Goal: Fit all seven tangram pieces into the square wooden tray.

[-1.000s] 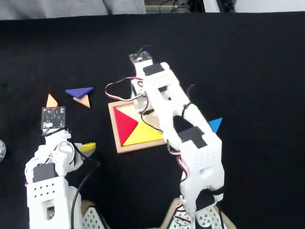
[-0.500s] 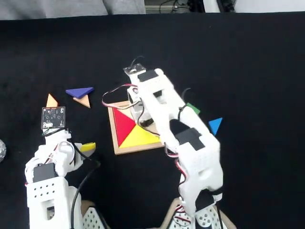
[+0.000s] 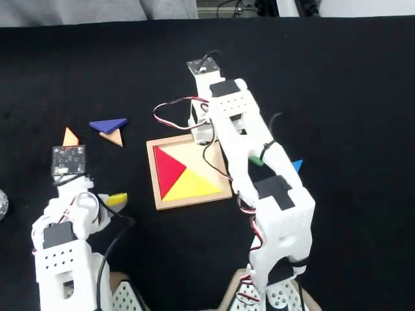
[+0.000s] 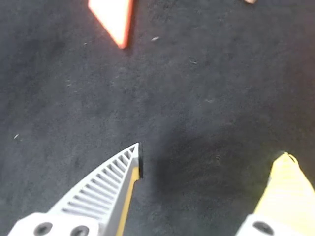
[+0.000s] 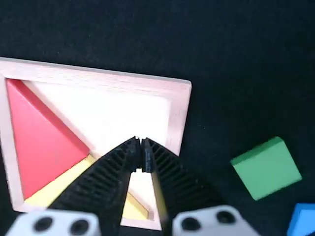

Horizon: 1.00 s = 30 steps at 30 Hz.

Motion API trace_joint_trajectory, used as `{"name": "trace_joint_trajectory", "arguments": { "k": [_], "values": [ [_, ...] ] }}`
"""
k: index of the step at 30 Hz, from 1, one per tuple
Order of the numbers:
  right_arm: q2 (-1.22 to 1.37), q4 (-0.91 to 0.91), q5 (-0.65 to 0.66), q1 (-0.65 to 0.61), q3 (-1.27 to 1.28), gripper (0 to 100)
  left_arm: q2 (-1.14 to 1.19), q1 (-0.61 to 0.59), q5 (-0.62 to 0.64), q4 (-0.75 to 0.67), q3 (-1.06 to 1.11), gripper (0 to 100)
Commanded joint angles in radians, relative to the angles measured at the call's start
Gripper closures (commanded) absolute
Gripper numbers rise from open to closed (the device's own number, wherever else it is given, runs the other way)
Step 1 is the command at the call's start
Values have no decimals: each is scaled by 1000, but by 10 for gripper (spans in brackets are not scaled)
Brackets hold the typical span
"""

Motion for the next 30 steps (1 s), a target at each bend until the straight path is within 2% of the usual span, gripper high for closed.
{"name": "trace_joint_trajectory", "arguments": {
  "k": [1, 6, 11, 17, 20, 23, 25, 30],
  "values": [
    [-125, -35, -12, 51, 25, 988, -11, -53, 61, -11, -62, 604],
    [-203, -242, -77, 95, 239, 988, 64, -58, 117, 83, -223, 604],
    [-309, -436, -78, 101, 449, 988, 330, -61, 227, 201, -545, 604],
    [-406, -589, -74, 104, 593, 988, 715, -61, 184, 410, -952, 604],
    [-423, -598, -72, 101, 607, 988, 868, -116, 255, 419, -1078, 604],
    [-423, -597, -72, 101, 607, 988, 988, -162, 354, 358, -1124, 604],
    [-423, -597, -72, 103, 607, 988, 1036, -151, 288, 285, -1145, 604],
    [-423, -597, -72, 103, 608, 988, 1092, -122, -129, 201, -1208, 604]
  ]
}}
